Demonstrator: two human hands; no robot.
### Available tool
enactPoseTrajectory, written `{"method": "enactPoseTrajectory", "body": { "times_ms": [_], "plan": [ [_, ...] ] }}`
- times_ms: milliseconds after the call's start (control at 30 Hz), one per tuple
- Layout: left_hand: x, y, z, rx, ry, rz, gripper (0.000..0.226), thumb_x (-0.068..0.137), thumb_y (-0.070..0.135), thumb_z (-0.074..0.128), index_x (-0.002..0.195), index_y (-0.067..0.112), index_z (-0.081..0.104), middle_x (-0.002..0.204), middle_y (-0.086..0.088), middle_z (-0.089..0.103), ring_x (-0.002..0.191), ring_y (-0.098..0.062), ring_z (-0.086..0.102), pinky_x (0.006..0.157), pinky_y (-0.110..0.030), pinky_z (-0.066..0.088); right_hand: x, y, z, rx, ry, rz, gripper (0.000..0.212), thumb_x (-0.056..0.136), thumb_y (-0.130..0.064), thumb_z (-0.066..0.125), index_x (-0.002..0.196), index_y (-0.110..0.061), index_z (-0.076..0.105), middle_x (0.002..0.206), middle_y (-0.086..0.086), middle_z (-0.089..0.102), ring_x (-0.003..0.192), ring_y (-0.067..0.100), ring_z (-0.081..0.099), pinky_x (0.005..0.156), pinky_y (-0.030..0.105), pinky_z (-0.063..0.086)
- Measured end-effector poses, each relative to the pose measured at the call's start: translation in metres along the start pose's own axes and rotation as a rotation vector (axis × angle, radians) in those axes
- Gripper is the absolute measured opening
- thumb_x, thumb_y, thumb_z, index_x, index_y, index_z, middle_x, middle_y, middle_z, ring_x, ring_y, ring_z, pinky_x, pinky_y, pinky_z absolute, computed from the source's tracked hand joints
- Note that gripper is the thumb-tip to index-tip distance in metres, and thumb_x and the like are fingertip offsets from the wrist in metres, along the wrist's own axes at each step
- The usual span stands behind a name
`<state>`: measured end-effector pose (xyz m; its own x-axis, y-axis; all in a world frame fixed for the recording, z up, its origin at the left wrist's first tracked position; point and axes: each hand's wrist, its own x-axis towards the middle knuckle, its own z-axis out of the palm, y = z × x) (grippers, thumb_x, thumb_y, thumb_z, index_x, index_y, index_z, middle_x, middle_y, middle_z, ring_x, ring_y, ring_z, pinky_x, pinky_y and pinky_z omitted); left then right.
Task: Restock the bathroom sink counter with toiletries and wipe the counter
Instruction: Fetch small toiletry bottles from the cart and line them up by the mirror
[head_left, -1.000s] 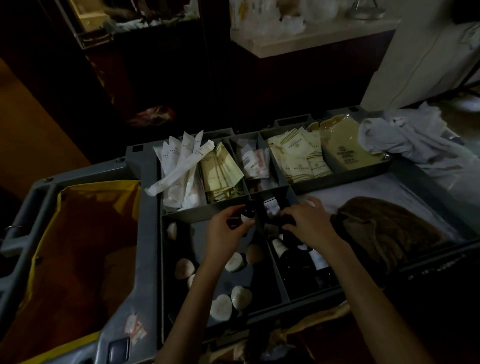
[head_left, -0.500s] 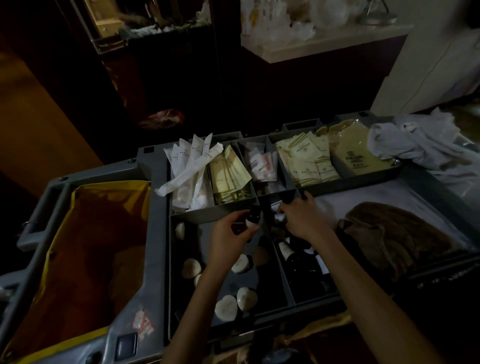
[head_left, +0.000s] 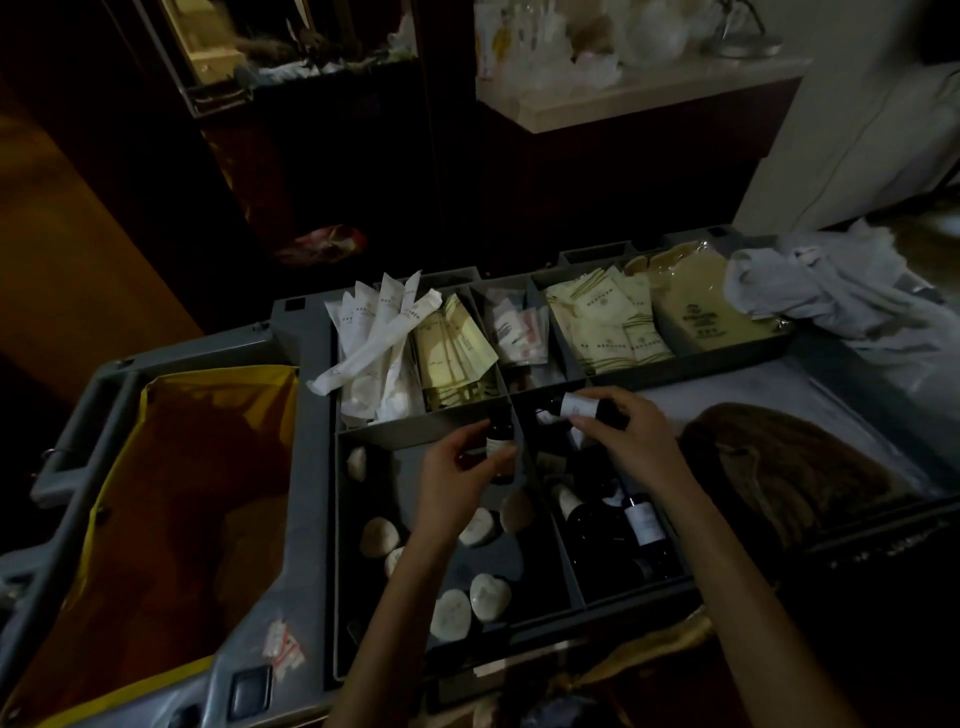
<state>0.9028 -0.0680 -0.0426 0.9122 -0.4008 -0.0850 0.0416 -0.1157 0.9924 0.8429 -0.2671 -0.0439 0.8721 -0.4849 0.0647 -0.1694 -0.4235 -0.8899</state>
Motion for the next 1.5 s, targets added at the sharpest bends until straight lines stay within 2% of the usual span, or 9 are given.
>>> {"method": "enactPoseTrajectory", "body": {
  "times_ms": [167, 333, 633, 733, 833, 933, 1067, 1233, 1500],
  "plan": [
    [-0.005, 0.008, 0.002, -0.125, -0.044, -0.03, 0.039, 0.083, 0.0, 0.068, 0.119, 0.01, 0.059, 0.095, -0.003, 0.07, 0.079, -0.001, 0.069, 0.064, -0.014, 0.052, -0.014, -0.025, 0.001, 0.423, 0.008, 0.107, 0.022, 0.083, -0.01, 0.07, 0.104, -0.016, 0.066, 0.091, -0.003, 0.07, 0.076, -0.003, 0.066, 0.065, 0.01, 0.049],
    [-0.015, 0.017, 0.005, -0.217, -0.067, -0.021, 0.039, 0.083, 0.001, 0.068, 0.121, 0.005, 0.062, 0.106, -0.011, 0.072, 0.098, -0.025, 0.069, 0.079, -0.027, 0.055, -0.035, -0.038, 0.022, 0.777, 0.009, 0.27, 0.028, 0.078, -0.021, 0.07, 0.103, -0.008, 0.068, 0.092, 0.009, 0.074, 0.085, 0.02, 0.07, 0.076, 0.03, 0.056],
    [-0.037, 0.032, 0.006, -0.158, -0.052, 0.117, 0.041, 0.078, 0.004, 0.072, 0.118, 0.006, 0.064, 0.098, -0.004, 0.075, 0.094, -0.018, 0.071, 0.077, -0.024, 0.057, -0.063, -0.047, 0.019, 0.641, -0.128, 0.18, 0.014, 0.09, -0.007, 0.059, 0.089, -0.016, 0.07, 0.08, -0.006, 0.074, 0.079, 0.004, 0.069, 0.07, 0.014, 0.052],
    [-0.046, 0.034, 0.014, -0.154, -0.06, 0.117, 0.039, 0.078, 0.003, 0.071, 0.111, 0.021, 0.063, 0.083, 0.015, 0.074, 0.086, -0.004, 0.07, 0.07, -0.017, 0.054, -0.073, -0.043, 0.014, 0.616, -0.128, 0.188, 0.017, 0.091, -0.01, 0.057, 0.09, -0.02, 0.07, 0.08, -0.012, 0.074, 0.081, 0.002, 0.068, 0.071, 0.015, 0.052],
    [-0.058, 0.027, 0.017, -0.13, -0.011, 0.086, 0.04, 0.07, 0.021, 0.074, 0.106, 0.032, 0.061, 0.086, 0.013, 0.074, 0.088, -0.006, 0.07, 0.074, -0.02, 0.055, -0.082, -0.04, 0.01, 0.659, -0.136, 0.243, 0.013, 0.088, -0.016, 0.061, 0.093, -0.015, 0.073, 0.086, -0.004, 0.075, 0.086, 0.01, 0.07, 0.076, 0.019, 0.052],
    [-0.075, 0.024, 0.019, -0.096, 0.029, 0.061, 0.041, 0.069, 0.032, 0.072, 0.109, 0.023, 0.067, 0.097, -0.003, 0.074, 0.093, -0.016, 0.071, 0.076, -0.024, 0.055, -0.094, -0.041, 0.008, 0.724, -0.178, 0.31, 0.018, 0.085, -0.022, 0.064, 0.098, -0.013, 0.072, 0.098, 0.007, 0.074, 0.093, 0.018, 0.07, 0.079, 0.023, 0.054],
    [-0.101, 0.024, 0.021, -0.164, 0.107, 0.006, 0.019, 0.086, 0.013, 0.065, 0.101, 0.004, 0.072, 0.091, -0.009, 0.075, 0.084, -0.014, 0.07, 0.07, -0.019, 0.052, -0.112, -0.043, 0.005, 0.728, -0.262, 0.302, 0.018, 0.086, -0.019, 0.061, 0.101, -0.014, 0.07, 0.101, 0.006, 0.074, 0.092, 0.015, 0.07, 0.074, 0.021, 0.056],
    [-0.133, 0.028, 0.03, -0.148, 0.153, -0.01, 0.017, 0.094, 0.014, 0.056, 0.1, 0.008, 0.071, 0.079, 0.005, 0.072, 0.071, 0.0, 0.064, 0.06, -0.011, 0.045, -0.134, -0.041, 0.002, 0.734, -0.326, 0.29, 0.03, 0.07, -0.028, 0.065, 0.098, -0.018, 0.069, 0.094, -0.002, 0.075, 0.089, 0.011, 0.07, 0.073, 0.024, 0.057],
    [-0.157, 0.028, 0.041, -0.078, 0.069, -0.053, 0.026, 0.099, 0.012, 0.045, 0.114, 0.022, 0.064, 0.102, 0.004, 0.073, 0.098, -0.011, 0.068, 0.076, -0.016, 0.052, -0.165, -0.029, -0.013, 0.687, -0.195, 0.342, 0.008, 0.085, -0.019, 0.064, 0.091, -0.024, 0.068, 0.082, -0.012, 0.074, 0.078, 0.002, 0.069, 0.063, 0.014, 0.052]
  ]
}}
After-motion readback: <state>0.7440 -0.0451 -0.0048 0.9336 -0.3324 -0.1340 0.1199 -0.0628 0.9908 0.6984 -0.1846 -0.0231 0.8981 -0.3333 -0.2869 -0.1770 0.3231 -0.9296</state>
